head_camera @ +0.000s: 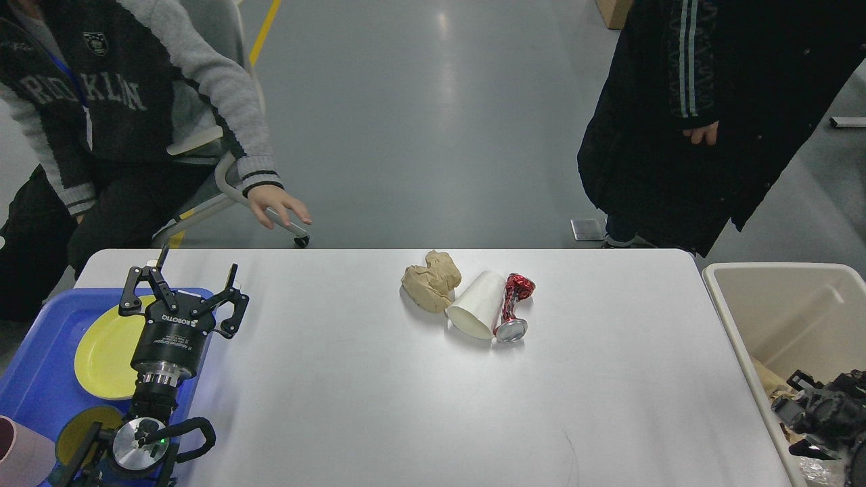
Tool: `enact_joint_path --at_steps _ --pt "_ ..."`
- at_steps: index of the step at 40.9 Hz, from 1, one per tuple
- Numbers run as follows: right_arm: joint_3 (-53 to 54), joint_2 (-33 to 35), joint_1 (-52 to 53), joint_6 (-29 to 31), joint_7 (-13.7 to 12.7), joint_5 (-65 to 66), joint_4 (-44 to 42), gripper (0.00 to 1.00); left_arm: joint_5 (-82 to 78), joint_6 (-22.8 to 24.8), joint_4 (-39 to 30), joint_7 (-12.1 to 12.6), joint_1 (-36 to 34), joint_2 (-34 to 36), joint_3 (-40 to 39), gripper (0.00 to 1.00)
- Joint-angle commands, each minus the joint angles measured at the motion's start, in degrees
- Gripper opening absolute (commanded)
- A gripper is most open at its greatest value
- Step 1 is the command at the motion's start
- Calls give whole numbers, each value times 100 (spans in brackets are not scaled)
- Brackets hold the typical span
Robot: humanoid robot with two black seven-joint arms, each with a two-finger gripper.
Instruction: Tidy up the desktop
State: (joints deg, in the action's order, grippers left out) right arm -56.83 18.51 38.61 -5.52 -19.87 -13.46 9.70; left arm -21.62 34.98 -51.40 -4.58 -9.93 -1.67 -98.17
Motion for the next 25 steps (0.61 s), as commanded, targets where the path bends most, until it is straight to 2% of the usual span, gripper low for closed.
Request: enact_joint_path --at_steps 1,8,11,15,20,25 --pt "-56 204 322 244 1 10 400 100 0 0 -2 1 0 0 0 96" --pt "-73 943 1341 393 9 194 1743 100 0 0 -2 1 0 0 0 96" --pt "-100 1320 2147 437 1 649 2637 100 0 0 -2 9 0 0 0 96" --pt "-126 1664 2957 656 -34 1099 3396 100 0 0 -2 9 0 0 0 96" --pt "-494 1752 4161 1630 -43 1504 4021 100 0 0 -2 9 0 0 0 96" --pt "-724 1638 5392 2966 -52 1531 4381 100 0 0 -2 9 0 0 0 96"
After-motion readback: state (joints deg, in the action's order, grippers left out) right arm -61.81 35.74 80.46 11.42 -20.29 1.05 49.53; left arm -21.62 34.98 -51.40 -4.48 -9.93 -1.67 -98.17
